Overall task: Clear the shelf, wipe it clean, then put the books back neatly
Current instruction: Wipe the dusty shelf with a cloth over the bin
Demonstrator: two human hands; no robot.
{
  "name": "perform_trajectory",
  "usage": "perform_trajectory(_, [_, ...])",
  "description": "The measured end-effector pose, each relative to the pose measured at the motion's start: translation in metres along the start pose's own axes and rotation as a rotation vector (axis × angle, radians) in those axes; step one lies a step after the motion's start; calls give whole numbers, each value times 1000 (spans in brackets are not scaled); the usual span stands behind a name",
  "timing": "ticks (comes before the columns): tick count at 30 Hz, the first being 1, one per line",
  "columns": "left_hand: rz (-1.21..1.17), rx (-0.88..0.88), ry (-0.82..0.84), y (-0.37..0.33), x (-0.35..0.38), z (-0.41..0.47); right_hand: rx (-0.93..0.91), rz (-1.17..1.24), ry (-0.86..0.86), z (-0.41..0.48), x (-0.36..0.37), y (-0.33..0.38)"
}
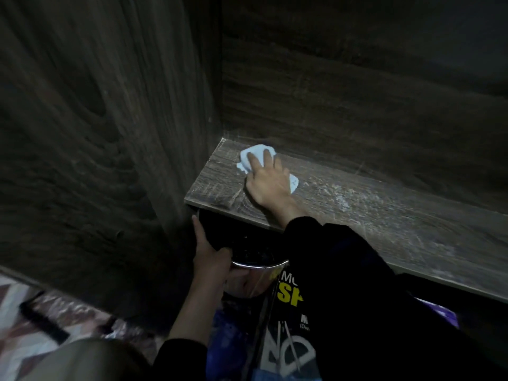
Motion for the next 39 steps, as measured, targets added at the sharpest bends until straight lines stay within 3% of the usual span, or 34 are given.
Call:
perform_trajectory(5, [-61,6,39,-6,4,-5,-393,-54,122,-51,5,8])
perform_trajectory(8, [-59,-14,43,-8,4,-9,-527,61,181,-77,-2,3])
perform_trajectory(10, [-65,-30,43,-8,3,-10,-490,259,132,-82,-22,-11])
perform_trajectory(13, [-77,-35,42,-9,1,-12,-245,421,-188,-83,-64,-67])
perform_trajectory(15, [-85,-39,47,-9,1,-13,-38,388,-341,-90,-76,-109])
perform_trajectory(18, [-86,-43,42,-9,1,-13,115,206,-362,-103,-62,-124])
perform_trajectory(22, [-52,-33,43,-9,1,-12,108,5,-223,-107,-24,-64])
perform_trajectory(27, [-19,13,23,-9,-1,-12,-257,47,-30,-102,7,21])
perform_trajectory(29, [-29,5,30,-8,-2,-11,-401,202,48,-91,4,36])
perform_trajectory(31, [-44,-13,30,-5,-4,-10,-454,406,8,-71,-11,38])
perform_trajectory(33, [-45,-25,23,-2,-6,-6,-393,481,-166,-45,-28,25])
perform_trajectory(35, [-56,-43,22,0,-8,-4,-299,438,-261,-20,-36,14])
perform_trajectory(39, [-45,-35,0,5,-10,3,-297,258,-171,23,-30,25])
Point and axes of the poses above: each hand's wrist, its own z-axis towards the middle knuckle, its own x-axis out of the palm, y = z × x, the point moved 7 cm from there along z, towards the middle knuckle, and after that the axes turned 12 degrees about z, right-handed, at the moved point
